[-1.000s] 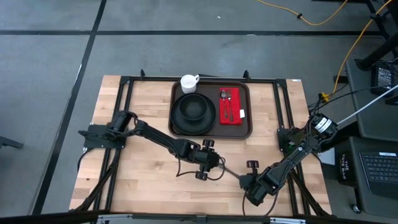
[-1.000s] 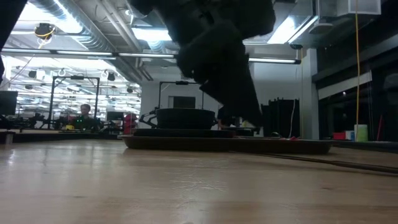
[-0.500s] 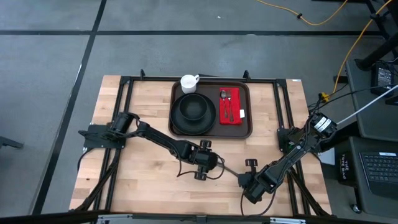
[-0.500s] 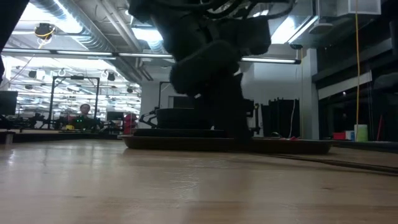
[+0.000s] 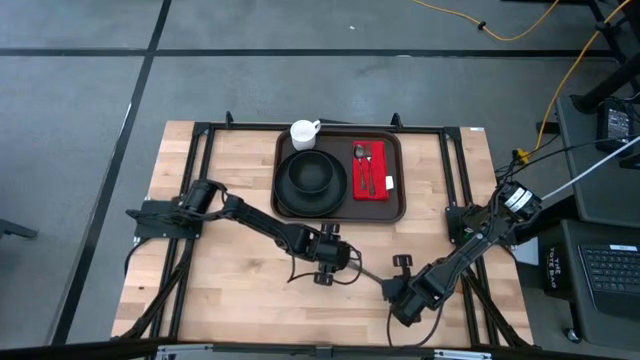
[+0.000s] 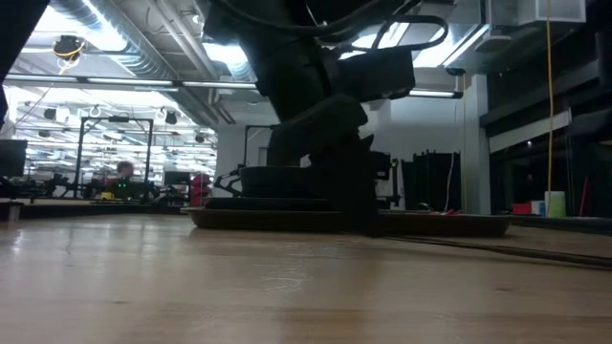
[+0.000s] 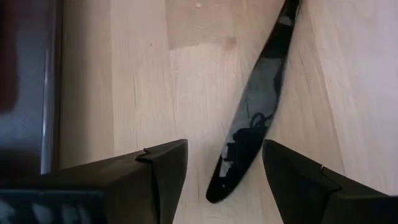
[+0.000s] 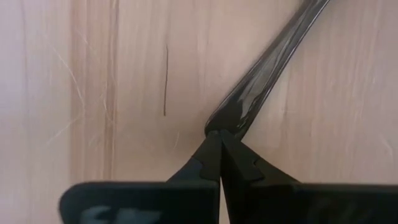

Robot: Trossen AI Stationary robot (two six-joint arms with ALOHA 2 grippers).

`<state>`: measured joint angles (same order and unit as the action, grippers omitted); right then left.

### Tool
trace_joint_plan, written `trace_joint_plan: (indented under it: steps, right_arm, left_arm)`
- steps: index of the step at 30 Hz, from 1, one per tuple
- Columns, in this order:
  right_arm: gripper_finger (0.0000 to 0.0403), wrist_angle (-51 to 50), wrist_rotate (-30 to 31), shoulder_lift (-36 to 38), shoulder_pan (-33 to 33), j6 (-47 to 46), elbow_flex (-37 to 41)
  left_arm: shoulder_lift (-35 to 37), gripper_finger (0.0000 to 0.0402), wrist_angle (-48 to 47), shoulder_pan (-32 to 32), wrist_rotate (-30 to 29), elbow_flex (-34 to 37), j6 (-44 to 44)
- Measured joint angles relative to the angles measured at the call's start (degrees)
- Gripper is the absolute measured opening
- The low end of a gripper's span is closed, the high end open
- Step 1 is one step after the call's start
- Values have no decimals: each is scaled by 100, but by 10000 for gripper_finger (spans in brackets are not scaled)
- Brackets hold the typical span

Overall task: Set up tray
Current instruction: Put the black knife on the red napkin to the right of the black fork

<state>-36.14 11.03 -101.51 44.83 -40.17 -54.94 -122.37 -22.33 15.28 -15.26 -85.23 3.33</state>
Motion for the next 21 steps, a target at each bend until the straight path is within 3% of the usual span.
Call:
trace_joint_plan:
  steps: [6, 21]
  right_arm:
    - [3, 8, 5, 0, -49, 25, 0]
    - [3, 9, 11, 0, -49, 38, 0]
  left_arm:
    - [0, 200, -20, -14, 524, 0, 0]
    - [-39, 194, -63, -109, 428, 0, 42]
